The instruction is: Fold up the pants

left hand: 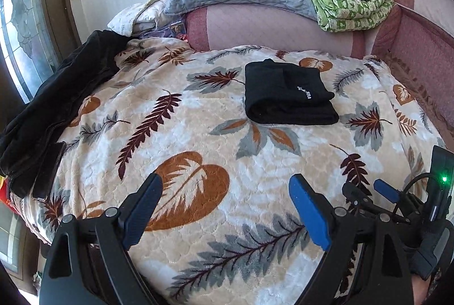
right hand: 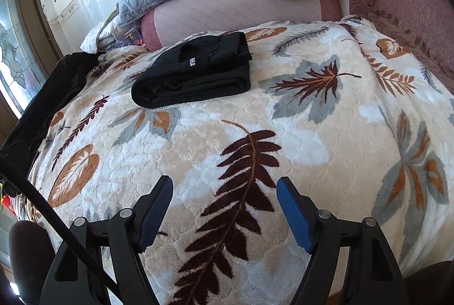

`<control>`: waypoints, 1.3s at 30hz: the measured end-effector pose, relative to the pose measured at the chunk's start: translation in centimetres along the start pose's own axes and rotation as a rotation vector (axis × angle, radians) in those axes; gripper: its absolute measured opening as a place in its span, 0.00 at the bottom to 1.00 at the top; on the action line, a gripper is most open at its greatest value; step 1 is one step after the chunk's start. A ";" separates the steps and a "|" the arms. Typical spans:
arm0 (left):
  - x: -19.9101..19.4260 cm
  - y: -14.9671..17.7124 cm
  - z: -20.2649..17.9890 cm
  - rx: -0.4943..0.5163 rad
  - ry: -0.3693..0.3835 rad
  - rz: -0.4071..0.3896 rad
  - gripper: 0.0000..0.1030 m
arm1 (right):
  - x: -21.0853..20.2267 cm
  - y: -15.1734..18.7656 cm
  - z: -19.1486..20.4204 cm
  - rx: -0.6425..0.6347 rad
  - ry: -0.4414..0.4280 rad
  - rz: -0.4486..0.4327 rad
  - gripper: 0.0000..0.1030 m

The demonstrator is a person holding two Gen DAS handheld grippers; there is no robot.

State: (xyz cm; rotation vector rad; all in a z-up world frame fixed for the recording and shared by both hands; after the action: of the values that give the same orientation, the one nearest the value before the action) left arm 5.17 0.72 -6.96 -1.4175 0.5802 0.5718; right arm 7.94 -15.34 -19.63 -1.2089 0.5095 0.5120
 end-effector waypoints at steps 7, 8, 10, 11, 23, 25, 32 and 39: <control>1.0 0.4 0.0 -0.003 0.005 0.029 0.87 | 0.4 0.0 0.0 -0.005 0.009 0.000 0.79; 1.2 0.5 0.0 -0.004 0.005 0.036 0.87 | 0.4 0.1 0.0 -0.006 0.012 0.001 0.79; 1.3 0.6 0.0 -0.006 0.003 0.042 0.87 | 0.6 0.1 -0.1 -0.004 0.015 0.003 0.79; 1.4 0.7 0.1 -0.007 0.003 0.045 0.87 | 0.7 0.1 -0.1 -0.002 0.016 0.004 0.79; 2.2 1.0 -0.2 -0.001 0.000 0.064 0.87 | 0.7 -0.2 -0.6 0.019 0.032 -0.011 0.80; 2.3 1.1 -0.4 0.000 0.001 0.064 0.87 | 0.6 -0.3 -0.9 0.026 0.043 -0.017 0.80; 2.6 1.4 -0.8 0.010 0.006 0.075 0.87 | 0.1 -0.6 -0.8 0.015 0.054 -0.040 0.81; 2.7 1.6 -1.0 0.007 0.007 0.081 0.87 | 0.1 -0.5 -0.3 -0.011 0.054 -0.043 0.82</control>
State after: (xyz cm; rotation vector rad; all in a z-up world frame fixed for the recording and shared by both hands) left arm 6.08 -0.13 -9.99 -1.3943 0.6472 0.6285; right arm 8.33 -15.76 -19.38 -1.2440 0.5264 0.4467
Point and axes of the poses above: each gripper's, at about its wrist camera, not at the fingertips, and x roughly the way its jaws point, z to its left, y to its underside, the point moved 8 cm from there along x, roughly the way its jaws point, and after that the axes turned 3 degrees about -z, right-handed, at the moved point
